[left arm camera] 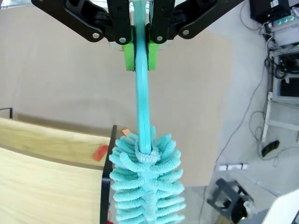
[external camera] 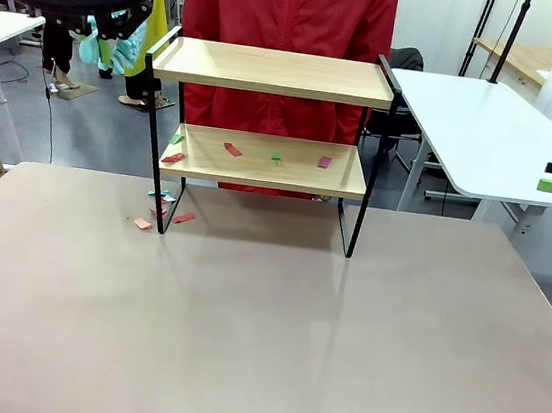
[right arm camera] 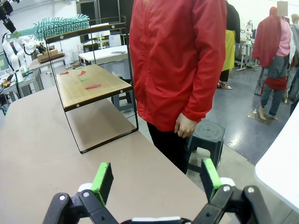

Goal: Clean the shelf.
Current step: Clean the specific section of the Shelf indicated by the human with the Duster.

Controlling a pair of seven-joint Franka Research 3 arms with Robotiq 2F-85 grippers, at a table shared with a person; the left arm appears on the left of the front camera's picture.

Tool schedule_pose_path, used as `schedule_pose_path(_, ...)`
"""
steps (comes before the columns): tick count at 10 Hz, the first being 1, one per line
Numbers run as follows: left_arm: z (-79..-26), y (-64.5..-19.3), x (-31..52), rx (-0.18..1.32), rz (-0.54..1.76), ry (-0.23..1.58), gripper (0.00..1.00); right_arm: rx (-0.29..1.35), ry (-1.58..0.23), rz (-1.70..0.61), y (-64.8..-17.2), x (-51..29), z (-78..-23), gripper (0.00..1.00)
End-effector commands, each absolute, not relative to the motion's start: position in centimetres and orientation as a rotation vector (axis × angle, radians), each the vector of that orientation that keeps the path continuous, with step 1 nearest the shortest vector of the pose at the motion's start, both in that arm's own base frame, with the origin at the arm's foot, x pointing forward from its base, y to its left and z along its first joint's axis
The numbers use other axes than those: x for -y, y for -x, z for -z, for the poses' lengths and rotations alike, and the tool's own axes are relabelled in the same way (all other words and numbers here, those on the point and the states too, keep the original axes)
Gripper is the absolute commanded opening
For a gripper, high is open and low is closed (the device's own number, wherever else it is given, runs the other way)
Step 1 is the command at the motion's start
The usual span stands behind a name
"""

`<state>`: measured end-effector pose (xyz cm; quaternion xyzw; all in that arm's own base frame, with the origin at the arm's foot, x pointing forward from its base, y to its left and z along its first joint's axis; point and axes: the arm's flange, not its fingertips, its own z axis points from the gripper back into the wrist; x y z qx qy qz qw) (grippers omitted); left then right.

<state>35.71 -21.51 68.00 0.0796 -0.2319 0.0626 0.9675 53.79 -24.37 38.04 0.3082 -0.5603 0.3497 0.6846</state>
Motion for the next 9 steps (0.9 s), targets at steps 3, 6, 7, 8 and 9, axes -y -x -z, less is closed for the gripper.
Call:
schedule_pose_path(3,-69.5,-33.8,20.0,0.547,-0.095,-0.104,0.13,1.243,-0.679,-0.768,-53.9,24.0,-38.9,1.00)
schedule_pose_path(6,-71.9,-31.8,17.6,0.610,-0.001,0.024,0.13,1.243,-0.679,-0.768,-53.9,24.0,-38.9,1.00)
schedule_pose_path(7,-72.4,-31.2,16.7,0.614,0.043,0.096,0.13,1.243,-0.679,-0.768,-53.9,24.0,-38.9,1.00)
schedule_pose_path(8,-72.9,-30.6,15.9,0.613,0.107,0.146,0.13,1.243,-0.679,-0.768,-53.9,24.0,-38.9,1.00)
schedule_pose_path(9,-73.4,-30.0,14.8,0.601,0.188,0.204,0.13,1.243,-0.679,-0.768,-53.9,24.0,-38.9,1.00)
